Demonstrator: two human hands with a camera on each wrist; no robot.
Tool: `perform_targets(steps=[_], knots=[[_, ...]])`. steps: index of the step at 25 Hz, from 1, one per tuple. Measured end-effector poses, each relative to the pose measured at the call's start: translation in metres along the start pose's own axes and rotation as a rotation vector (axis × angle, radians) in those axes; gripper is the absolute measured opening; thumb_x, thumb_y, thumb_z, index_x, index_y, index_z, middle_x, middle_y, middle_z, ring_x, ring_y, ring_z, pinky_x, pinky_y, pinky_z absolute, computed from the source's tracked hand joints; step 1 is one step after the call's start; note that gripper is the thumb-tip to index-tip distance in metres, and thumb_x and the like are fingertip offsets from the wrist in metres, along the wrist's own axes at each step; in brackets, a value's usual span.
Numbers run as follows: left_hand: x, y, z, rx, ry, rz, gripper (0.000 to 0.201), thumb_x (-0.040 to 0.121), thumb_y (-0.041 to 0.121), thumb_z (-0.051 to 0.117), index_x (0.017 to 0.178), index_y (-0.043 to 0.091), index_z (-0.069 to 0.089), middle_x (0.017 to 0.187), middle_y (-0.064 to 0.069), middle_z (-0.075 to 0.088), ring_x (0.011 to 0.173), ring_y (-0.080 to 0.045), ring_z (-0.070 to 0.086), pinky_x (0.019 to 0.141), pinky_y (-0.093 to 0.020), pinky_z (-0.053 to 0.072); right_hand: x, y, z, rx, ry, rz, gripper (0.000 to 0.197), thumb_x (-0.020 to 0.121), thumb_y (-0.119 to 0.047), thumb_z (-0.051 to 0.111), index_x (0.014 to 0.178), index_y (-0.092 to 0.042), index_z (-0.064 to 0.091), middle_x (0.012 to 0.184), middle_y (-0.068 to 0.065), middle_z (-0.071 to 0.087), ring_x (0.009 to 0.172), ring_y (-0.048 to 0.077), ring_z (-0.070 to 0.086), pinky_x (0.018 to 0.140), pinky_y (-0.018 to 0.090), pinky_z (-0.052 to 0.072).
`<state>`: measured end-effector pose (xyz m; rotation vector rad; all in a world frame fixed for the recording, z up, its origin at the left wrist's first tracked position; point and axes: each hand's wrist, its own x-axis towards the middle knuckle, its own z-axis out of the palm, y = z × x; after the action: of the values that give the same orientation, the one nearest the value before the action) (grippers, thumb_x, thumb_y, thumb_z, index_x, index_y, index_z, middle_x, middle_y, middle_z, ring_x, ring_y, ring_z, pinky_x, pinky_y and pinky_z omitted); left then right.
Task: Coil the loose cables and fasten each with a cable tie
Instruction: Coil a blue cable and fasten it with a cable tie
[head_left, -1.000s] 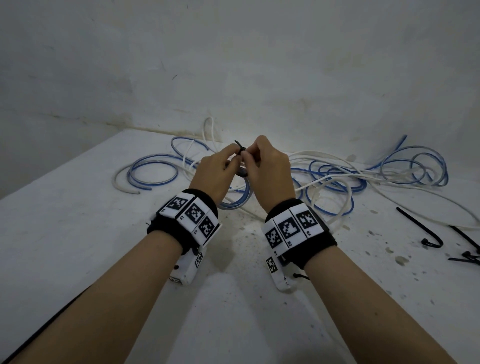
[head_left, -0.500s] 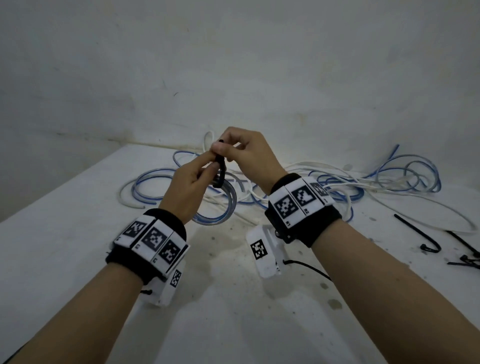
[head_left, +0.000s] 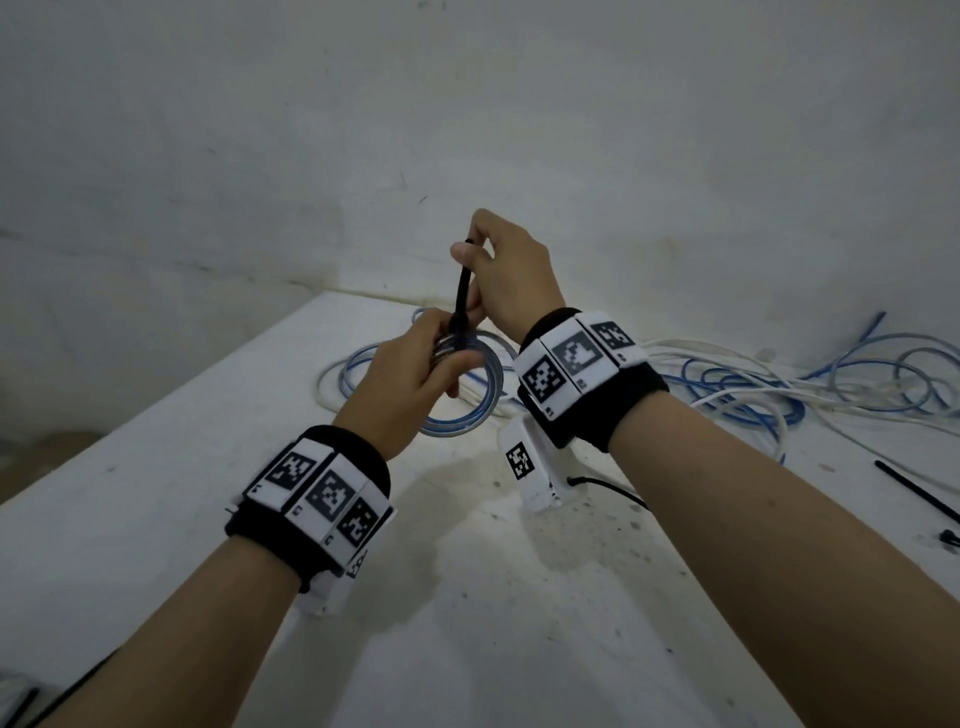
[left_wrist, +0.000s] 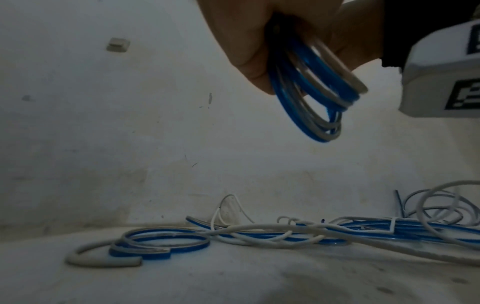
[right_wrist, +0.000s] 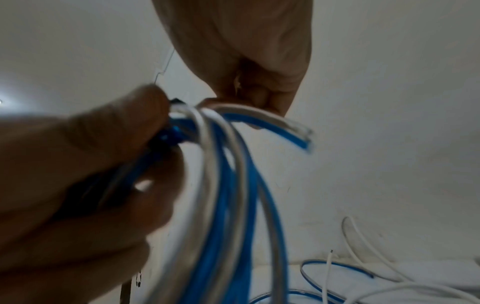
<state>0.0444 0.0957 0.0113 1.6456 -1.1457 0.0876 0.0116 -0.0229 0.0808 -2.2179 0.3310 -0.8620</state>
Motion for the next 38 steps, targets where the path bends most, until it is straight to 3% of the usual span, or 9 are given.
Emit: perform_targets(steps=[5, 10, 14, 18, 21, 27, 31, 36, 38], knots=[[-0.007, -0.006, -0.009, -0.084, 0.080, -0.017, 0.030, 0.089, 0.013, 0.058, 0.109, 0.025, 0.040, 0.092, -0.004, 0.069, 0.075, -0.004, 0.063, 0.073, -0.014, 0.046, 0.006, -0.006, 0.015, -0.052, -0.067, -0.004, 0.018, 0.094, -0.018, 0.043, 0.077, -0.013, 0.039, 0.057, 0.003, 0.056, 0.057, 0.033, 0.062, 0.070, 0.046, 0.055], [-0.011, -0.003, -0.027, -0.141, 0.143, -0.028, 0.025, 0.080, 0.012, 0.068, 0.083, 0.032, 0.053, 0.086, 0.000, 0.072, 0.077, -0.021, 0.068, 0.080, -0.039, 0.054, 0.015, -0.010, 0.036, -0.116, -0.083, 0.073, 0.034, 0.094, -0.022, 0.047, 0.062, -0.019, 0.034, 0.060, -0.002, 0.048, 0.064, 0.024, 0.051, 0.070, 0.035, 0.042], [-0.010, -0.003, -0.052, -0.131, 0.075, -0.052, 0.015, 0.080, 0.009, 0.068, 0.081, 0.018, 0.056, 0.067, -0.004, 0.070, 0.061, -0.012, 0.068, 0.065, -0.021, 0.053, 0.018, -0.016, 0.060, -0.022, -0.100, 0.205, 0.037, 0.094, -0.022, 0.048, 0.059, -0.015, 0.040, 0.061, 0.003, 0.048, 0.072, 0.027, 0.051, 0.069, 0.030, 0.040], [-0.009, -0.024, -0.090, -0.175, 0.292, -0.232, 0.013, 0.086, 0.006, 0.059, 0.081, 0.014, 0.050, 0.062, -0.009, 0.064, 0.034, 0.002, 0.046, 0.036, -0.010, 0.032, -0.002, -0.038, 0.085, 0.315, -0.367, 0.248, 0.031, 0.098, -0.029, 0.037, 0.103, -0.005, 0.055, 0.074, 0.009, 0.057, 0.063, 0.026, 0.057, 0.056, 0.029, 0.046], [-0.011, -0.052, -0.125, -0.107, 0.376, -0.396, 0.012, 0.087, 0.020, 0.060, 0.083, 0.021, 0.049, 0.055, 0.005, 0.063, 0.033, -0.002, 0.038, 0.036, -0.015, 0.028, -0.025, -0.043, 0.121, 0.065, -0.596, 0.024, 0.033, 0.097, -0.023, 0.041, 0.129, -0.016, 0.042, 0.095, 0.010, 0.059, 0.076, 0.027, 0.061, 0.054, 0.033, 0.051], [-0.024, -0.078, -0.141, 0.242, 0.080, -0.675, 0.052, 0.090, 0.034, 0.055, 0.127, 0.003, 0.035, 0.125, -0.018, 0.052, 0.099, -0.023, 0.053, 0.078, -0.028, 0.038, -0.021, -0.038, 0.192, -0.193, -0.584, 0.180, 0.037, 0.092, 0.003, 0.038, 0.128, 0.002, 0.044, 0.120, 0.026, 0.056, 0.098, 0.040, 0.060, 0.087, 0.047, 0.051], [-0.045, -0.086, -0.157, 0.523, -0.317, -0.657, 0.075, 0.081, 0.042, 0.063, 0.140, 0.009, 0.032, 0.145, -0.012, 0.038, 0.127, -0.023, 0.041, 0.088, -0.025, 0.032, -0.021, -0.035, 0.216, -0.266, -0.645, 0.220, 0.043, 0.096, -0.002, 0.034, 0.137, 0.004, 0.023, 0.124, 0.027, 0.051, 0.098, 0.036, 0.056, 0.073, 0.035, 0.042], [-0.046, -0.122, -0.167, 0.769, -0.537, -0.772, 0.059, 0.083, 0.030, 0.065, 0.135, 0.014, 0.043, 0.133, -0.010, 0.052, 0.118, -0.026, 0.050, 0.093, -0.028, 0.039, -0.017, -0.032, 0.227, -0.420, -0.826, 0.140, 0.024, 0.091, -0.014, 0.057, 0.108, 0.003, 0.057, 0.095, 0.018, 0.062, 0.098, 0.028, 0.058, 0.071, 0.032, 0.046], [-0.040, -0.131, -0.167, 0.839, -0.603, -0.770, 0.055, 0.085, 0.026, 0.062, 0.134, 0.010, 0.042, 0.133, -0.013, 0.051, 0.118, -0.027, 0.050, 0.095, -0.032, 0.040, -0.016, -0.027, 0.226, -0.409, -0.879, 0.136, 0.037, 0.090, -0.020, 0.058, 0.117, 0.005, 0.056, 0.108, 0.019, 0.061, 0.103, 0.030, 0.059, 0.080, 0.034, 0.048]])
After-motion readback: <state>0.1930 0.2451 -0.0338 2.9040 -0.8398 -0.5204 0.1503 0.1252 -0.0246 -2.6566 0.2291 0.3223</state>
